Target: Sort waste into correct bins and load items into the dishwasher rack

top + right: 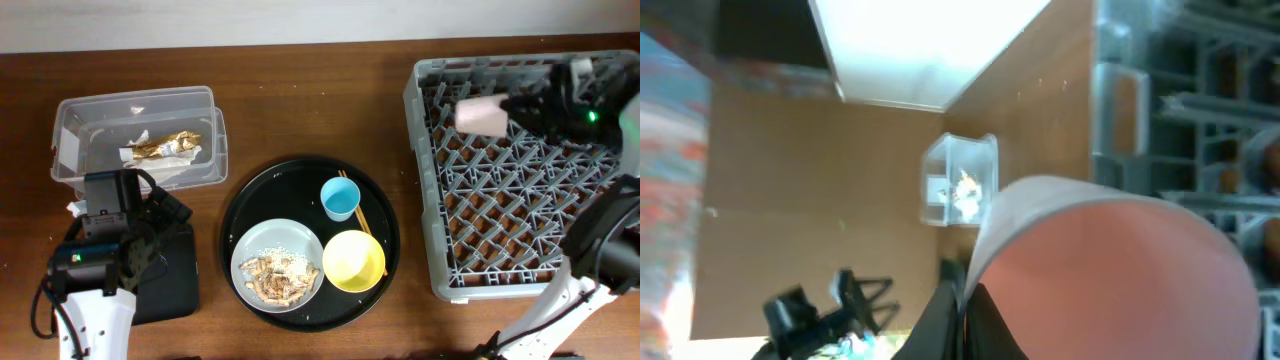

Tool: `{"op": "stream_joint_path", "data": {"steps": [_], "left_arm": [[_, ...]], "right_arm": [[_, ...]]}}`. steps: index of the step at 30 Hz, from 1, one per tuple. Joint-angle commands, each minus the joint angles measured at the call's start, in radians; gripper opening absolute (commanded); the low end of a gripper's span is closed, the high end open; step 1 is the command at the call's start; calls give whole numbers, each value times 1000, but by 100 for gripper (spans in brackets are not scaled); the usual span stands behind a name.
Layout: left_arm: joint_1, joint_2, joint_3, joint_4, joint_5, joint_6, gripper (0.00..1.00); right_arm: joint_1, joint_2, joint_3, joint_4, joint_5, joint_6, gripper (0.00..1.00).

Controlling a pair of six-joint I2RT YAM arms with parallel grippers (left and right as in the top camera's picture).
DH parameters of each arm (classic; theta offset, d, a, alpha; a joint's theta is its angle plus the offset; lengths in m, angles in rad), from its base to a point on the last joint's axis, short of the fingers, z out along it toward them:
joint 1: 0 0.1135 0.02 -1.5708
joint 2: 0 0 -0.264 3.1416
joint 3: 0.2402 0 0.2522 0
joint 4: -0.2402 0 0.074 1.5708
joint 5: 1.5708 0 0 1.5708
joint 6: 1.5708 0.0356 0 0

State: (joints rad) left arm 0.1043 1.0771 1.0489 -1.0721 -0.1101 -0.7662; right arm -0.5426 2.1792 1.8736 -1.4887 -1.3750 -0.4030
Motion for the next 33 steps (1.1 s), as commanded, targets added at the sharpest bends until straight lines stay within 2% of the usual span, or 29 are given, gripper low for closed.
{"op": "stream_joint_path", "data": {"steps": [1, 6, 14, 17, 23, 33], "left_arm": [[5, -6, -1, 1, -14, 13, 99], [5, -6, -1, 0, -14, 13, 99], [5, -6, -1, 1, -14, 13, 99], [5, -6, -1, 1, -14, 13, 99], [5, -6, -1, 1, -14, 13, 99], [5, -6, -1, 1, -14, 13, 99]], "right_arm": [[-6, -11, -120, 50, -127, -38, 4], [-2, -11, -189, 84, -125, -58, 4], [63, -11, -195, 128, -89, -60, 4], [69, -11, -195, 185, -69, 26, 4], [51, -11, -195, 195, 27, 103, 4], [-7, -11, -195, 164, 84, 150, 4]]}}
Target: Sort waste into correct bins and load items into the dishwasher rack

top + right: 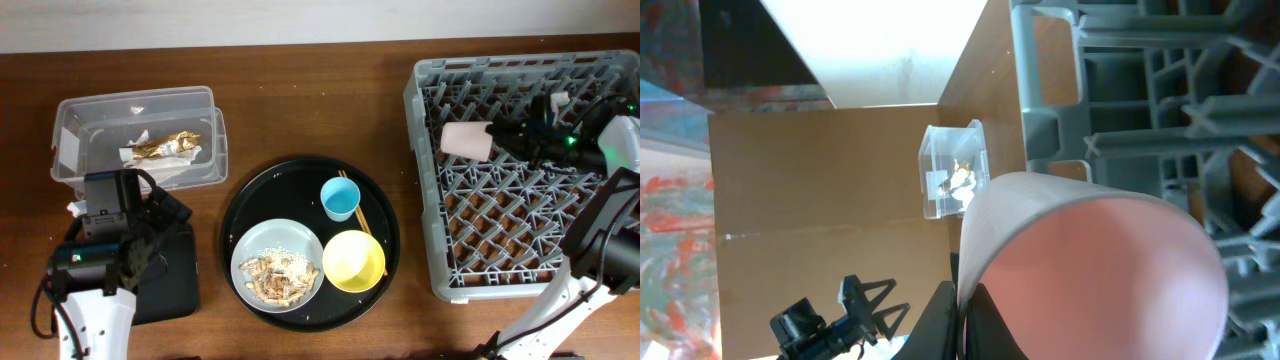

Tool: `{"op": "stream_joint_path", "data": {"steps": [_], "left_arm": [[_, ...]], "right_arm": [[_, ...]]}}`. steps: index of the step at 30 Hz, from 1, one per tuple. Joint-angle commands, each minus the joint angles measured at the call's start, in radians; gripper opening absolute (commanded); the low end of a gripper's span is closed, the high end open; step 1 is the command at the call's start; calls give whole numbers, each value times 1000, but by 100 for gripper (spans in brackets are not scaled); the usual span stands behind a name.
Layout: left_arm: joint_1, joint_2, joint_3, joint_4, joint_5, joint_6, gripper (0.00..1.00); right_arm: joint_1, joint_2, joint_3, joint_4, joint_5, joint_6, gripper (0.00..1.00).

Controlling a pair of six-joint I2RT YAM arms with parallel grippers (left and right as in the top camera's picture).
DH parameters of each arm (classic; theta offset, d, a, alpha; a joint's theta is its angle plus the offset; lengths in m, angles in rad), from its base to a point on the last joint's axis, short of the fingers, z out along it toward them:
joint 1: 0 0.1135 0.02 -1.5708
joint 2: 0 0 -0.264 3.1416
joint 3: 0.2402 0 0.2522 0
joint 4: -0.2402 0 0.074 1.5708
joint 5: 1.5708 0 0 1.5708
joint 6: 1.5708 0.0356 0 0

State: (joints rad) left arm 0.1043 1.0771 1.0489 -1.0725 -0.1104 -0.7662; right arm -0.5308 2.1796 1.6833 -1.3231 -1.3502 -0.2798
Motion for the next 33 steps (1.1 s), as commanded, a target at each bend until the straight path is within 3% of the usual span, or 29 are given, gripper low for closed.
{"op": "stream_joint_path", "data": {"steps": [1, 8, 14, 24, 33], "left_arm": [[5, -6, -1, 1, -14, 13, 99], [5, -6, -1, 1, -14, 13, 99], [5, -6, -1, 1, -14, 13, 99], [5, -6, -1, 1, -14, 13, 99], [5, -6, -1, 1, -14, 13, 99]], "right_arm": [[-23, -11, -4, 0, 84, 35, 4], [-46, -12, -2, -9, 118, 35, 4], [-27, -12, -2, -43, -81, 23, 4], [46, -11, -2, -4, -48, 1, 4], [32, -11, -3, 30, 231, 89, 4]]}}
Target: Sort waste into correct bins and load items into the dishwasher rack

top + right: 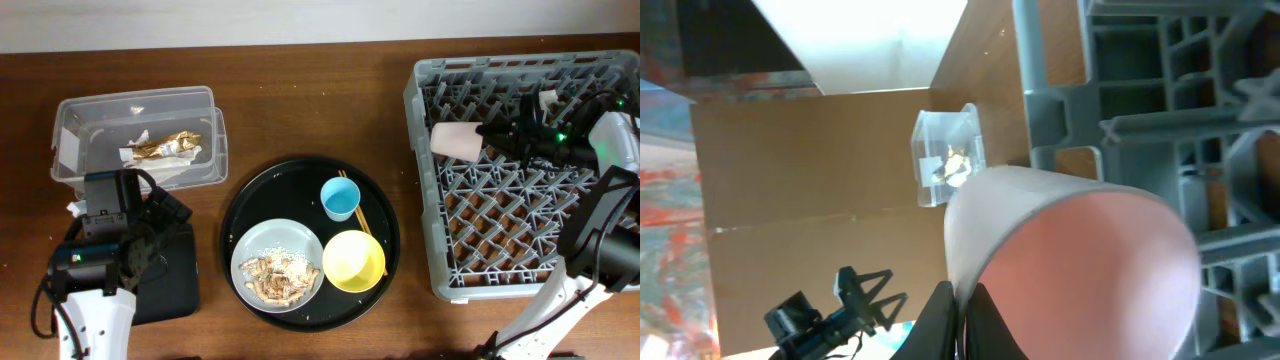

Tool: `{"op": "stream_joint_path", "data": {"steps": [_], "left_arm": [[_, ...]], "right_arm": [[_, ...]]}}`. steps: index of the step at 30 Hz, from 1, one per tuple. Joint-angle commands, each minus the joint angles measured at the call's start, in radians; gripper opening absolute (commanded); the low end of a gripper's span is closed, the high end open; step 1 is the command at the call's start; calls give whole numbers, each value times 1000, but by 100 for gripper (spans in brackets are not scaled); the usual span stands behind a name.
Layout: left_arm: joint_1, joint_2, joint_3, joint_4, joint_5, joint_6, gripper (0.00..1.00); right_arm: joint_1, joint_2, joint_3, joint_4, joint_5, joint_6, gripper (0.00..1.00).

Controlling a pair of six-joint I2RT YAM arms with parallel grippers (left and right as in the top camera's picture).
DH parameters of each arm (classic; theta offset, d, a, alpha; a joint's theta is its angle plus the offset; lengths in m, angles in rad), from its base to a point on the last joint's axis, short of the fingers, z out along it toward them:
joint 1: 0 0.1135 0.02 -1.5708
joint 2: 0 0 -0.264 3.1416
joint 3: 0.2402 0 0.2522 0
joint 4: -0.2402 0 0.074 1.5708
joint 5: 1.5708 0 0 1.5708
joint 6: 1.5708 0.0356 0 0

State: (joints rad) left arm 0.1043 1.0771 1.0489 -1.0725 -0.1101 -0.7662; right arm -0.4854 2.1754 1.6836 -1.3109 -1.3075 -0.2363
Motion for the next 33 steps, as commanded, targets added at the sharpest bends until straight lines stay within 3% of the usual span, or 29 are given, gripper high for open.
{"op": "stream_joint_path", "data": {"steps": [1, 9, 12, 15, 20, 24, 27, 33], "left_arm": [[5, -6, -1, 1, -14, 13, 99], [5, -6, -1, 1, -14, 13, 99], [5, -6, -1, 1, -14, 13, 99], [5, -6, -1, 1, -14, 13, 99], [5, -6, -1, 1, -14, 13, 99], [5, -6, -1, 1, -14, 13, 100], [5, -6, -1, 1, -14, 13, 99], [5, -6, -1, 1, -14, 13, 99]], "right_arm": [[-21, -7, -3, 19, 199, 55, 5], [-93, -8, 2, 17, 247, 74, 6], [-105, -10, 4, 13, 247, 74, 15], [-105, -18, 18, -2, 254, 74, 17], [-106, -51, 188, -119, 424, 124, 17], [-100, -139, 322, -160, 640, 246, 17], [-58, -254, 346, -162, 801, 279, 17], [176, -451, 346, -201, 823, 248, 22]]}}
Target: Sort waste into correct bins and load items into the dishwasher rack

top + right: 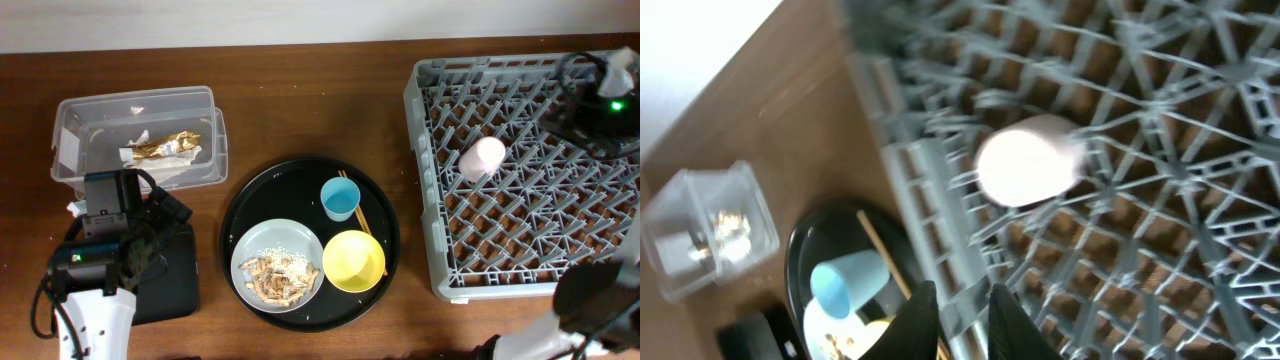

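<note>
A pink cup point(482, 157) rests tilted among the tines in the left part of the grey dishwasher rack point(430, 90). The right wrist view shows the pink cup point(1028, 160) from above, free of any grip. My right gripper point(962, 322) is open and empty, raised over the rack to the cup's right. On the black tray point(240, 200) stand a blue cup point(340, 198), a yellow bowl point(354, 260) and a grey plate of food scraps point(278, 266), with chopsticks point(362, 222) beside the cup. My left gripper point(168, 208) hovers at the far left; its jaws are unclear.
A clear bin point(70, 150) at the back left holds a gold wrapper point(165, 147). A black bin point(175, 280) sits under the left arm at the front left. The rack fills the right side of the table.
My right gripper, then shut on the pink cup held sideways over the rack's left back part, has let go. The cup now lies in the rack, and the gripper is open, higher and further right.
My right gripper first held the pink cup sideways above the rack's back. It then held it lower and further left among the tines, twice over. Now the cup sits in the rack and the gripper is off it. The left arm and the tray items stayed put.
</note>
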Tool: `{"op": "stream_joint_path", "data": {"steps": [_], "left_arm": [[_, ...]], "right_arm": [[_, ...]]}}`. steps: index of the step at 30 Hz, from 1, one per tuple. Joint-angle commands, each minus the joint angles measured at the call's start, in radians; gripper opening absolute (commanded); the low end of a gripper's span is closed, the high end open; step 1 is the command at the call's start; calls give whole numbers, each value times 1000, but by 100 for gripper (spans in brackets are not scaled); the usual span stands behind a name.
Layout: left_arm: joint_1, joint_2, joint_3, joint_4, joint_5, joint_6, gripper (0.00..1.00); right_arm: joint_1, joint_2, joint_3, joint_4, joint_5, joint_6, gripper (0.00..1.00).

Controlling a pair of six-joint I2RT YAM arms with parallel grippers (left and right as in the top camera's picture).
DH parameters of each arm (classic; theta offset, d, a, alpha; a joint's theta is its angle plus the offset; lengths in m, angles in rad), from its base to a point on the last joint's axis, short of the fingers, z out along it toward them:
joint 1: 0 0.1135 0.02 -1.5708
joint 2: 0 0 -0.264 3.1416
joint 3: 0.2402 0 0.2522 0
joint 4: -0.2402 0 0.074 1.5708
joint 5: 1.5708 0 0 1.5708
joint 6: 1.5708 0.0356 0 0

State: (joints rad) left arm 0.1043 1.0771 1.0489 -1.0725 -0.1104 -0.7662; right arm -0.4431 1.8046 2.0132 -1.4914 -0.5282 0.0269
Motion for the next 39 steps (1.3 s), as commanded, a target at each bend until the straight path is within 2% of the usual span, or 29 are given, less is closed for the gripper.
{"op": "stream_joint_path", "data": {"steps": [1, 5, 6, 9, 14, 19, 26, 34, 37, 39], "left_arm": [[5, -6, -1, 1, -14, 13, 99], [5, -6, -1, 1, -14, 13, 99], [5, -6, -1, 1, -14, 13, 99], [5, -6, -1, 1, -14, 13, 99], [5, -6, -1, 1, -14, 13, 99], [5, -6, -1, 1, -14, 13, 99], [5, -6, -1, 1, -14, 13, 99], [5, -6, -1, 1, -14, 13, 99], [5, -6, -1, 1, -14, 13, 99], [5, -6, -1, 1, -14, 13, 99]], "right_arm": [[201, -97, 16, -33, 45, -30, 26], [514, -99, 7, -39, 170, -27, 48], [577, -93, -2, -32, 222, 0, 50], [801, -47, -39, 16, 414, 125, 49], [1025, 61, -99, 140, 534, 212, 37], [1119, 204, -106, 199, 600, 290, 31], [1152, 333, -106, 221, 586, 330, 40], [1149, 402, -106, 237, 585, 333, 39], [1149, 402, -106, 236, 586, 349, 33], [1149, 403, -106, 236, 586, 349, 25]]}}
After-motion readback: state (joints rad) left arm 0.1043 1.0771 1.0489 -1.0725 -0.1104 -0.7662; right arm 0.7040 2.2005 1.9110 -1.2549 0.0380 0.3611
